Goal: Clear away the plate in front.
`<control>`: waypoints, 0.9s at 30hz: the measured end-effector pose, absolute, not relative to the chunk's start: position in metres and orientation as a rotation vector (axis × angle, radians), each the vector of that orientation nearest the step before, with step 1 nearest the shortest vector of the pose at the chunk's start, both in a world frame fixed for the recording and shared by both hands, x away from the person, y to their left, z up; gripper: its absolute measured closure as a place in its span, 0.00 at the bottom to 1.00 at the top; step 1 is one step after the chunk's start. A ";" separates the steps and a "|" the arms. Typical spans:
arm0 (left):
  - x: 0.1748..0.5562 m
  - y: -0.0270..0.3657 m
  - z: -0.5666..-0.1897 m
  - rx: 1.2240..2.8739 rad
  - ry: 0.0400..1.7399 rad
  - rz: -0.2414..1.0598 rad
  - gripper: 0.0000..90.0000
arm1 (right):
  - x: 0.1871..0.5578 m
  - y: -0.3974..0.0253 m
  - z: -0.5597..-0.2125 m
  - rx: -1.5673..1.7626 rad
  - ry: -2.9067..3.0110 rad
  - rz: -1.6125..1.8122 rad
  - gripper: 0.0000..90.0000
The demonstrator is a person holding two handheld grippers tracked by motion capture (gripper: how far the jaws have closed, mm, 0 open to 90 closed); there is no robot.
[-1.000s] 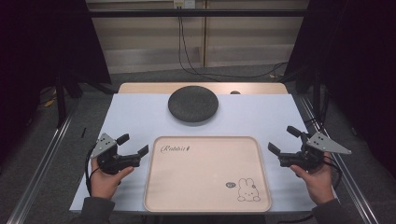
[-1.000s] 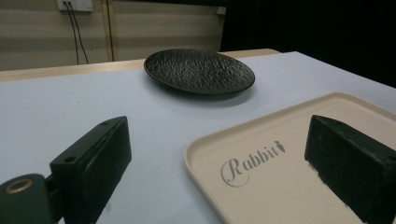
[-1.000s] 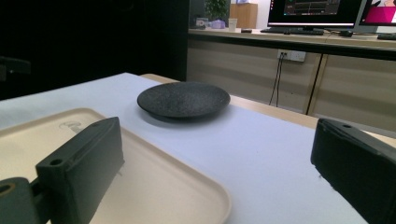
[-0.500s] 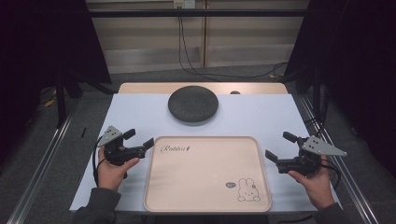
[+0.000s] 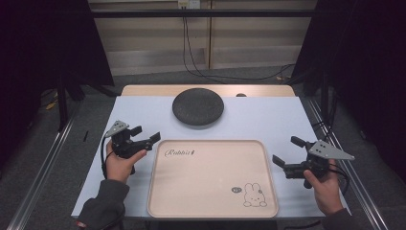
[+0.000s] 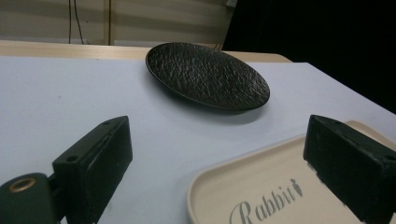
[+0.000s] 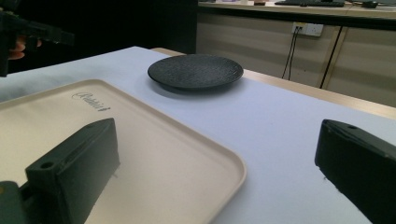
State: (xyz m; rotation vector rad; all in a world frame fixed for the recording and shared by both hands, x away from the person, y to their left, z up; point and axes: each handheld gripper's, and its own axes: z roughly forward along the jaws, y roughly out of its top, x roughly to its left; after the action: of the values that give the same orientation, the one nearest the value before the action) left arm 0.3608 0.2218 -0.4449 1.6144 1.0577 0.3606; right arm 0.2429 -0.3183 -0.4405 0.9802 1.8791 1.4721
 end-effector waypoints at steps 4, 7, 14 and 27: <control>0.371 0.217 -0.443 1.608 1.075 0.349 0.09 | 0.243 -0.318 -0.441 0.959 1.878 1.473 0.00; 0.379 0.213 -0.441 1.614 1.088 0.339 0.09 | 0.242 -0.318 -0.441 0.954 1.883 1.476 0.00; 0.397 0.205 -0.441 1.612 1.118 0.328 0.09 | 0.241 -0.318 -0.440 0.937 1.890 1.466 0.00; 0.422 0.196 -0.448 1.620 1.180 0.314 0.10 | 0.240 -0.318 -0.440 0.924 1.883 1.459 0.00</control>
State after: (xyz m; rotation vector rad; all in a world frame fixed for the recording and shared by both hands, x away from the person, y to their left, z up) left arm 0.4220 0.1956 -0.4481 1.6195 1.1797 0.3140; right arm 0.2404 -0.3185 -0.4398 0.9242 1.8828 1.4590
